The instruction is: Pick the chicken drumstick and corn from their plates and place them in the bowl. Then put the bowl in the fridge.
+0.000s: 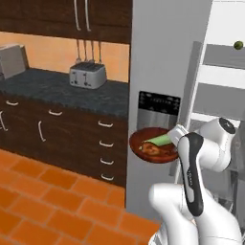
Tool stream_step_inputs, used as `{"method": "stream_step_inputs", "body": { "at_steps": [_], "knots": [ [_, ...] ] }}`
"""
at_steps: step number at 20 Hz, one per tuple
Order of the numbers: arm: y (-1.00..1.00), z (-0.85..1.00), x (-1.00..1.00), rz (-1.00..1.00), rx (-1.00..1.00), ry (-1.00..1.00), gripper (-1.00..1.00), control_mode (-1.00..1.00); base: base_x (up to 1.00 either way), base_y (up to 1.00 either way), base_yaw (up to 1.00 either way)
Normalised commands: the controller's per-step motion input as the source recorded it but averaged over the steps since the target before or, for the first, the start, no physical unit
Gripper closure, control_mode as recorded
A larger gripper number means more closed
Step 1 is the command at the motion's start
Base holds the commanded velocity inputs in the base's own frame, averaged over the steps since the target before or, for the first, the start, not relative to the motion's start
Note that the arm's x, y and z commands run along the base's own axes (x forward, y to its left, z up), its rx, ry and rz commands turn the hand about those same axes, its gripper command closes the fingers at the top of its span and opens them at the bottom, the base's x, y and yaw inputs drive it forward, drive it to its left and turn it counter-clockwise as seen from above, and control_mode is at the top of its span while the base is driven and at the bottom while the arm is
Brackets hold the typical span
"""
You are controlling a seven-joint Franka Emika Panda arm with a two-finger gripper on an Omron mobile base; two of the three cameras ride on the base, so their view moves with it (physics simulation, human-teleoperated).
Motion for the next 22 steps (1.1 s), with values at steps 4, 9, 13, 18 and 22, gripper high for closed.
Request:
{"method": "stream_step_inputs", "body": {
  "at_steps": [4,9,13,18,22],
  "knots": [
    [0.00,0.00,0.00,0.00,0.00,0.00,1.00,1.00,0.42,0.44,-0.72],
    [0.00,0.00,0.00,0.00,0.00,0.00,1.00,1.00,0.46,0.31,-0.63],
    [0.00,0.00,0.00,0.00,0.00,0.00,1.00,1.00,0.14,-0.19,-0.59],
    [0.00,0.00,0.00,0.00,0.00,0.00,1.00,1.00,0.23,-0.08,-0.30],
    [0.00,0.00,0.00,0.00,0.00,0.00,1.00,1.00,0.07,-0.42,-0.15]
  ]
}}
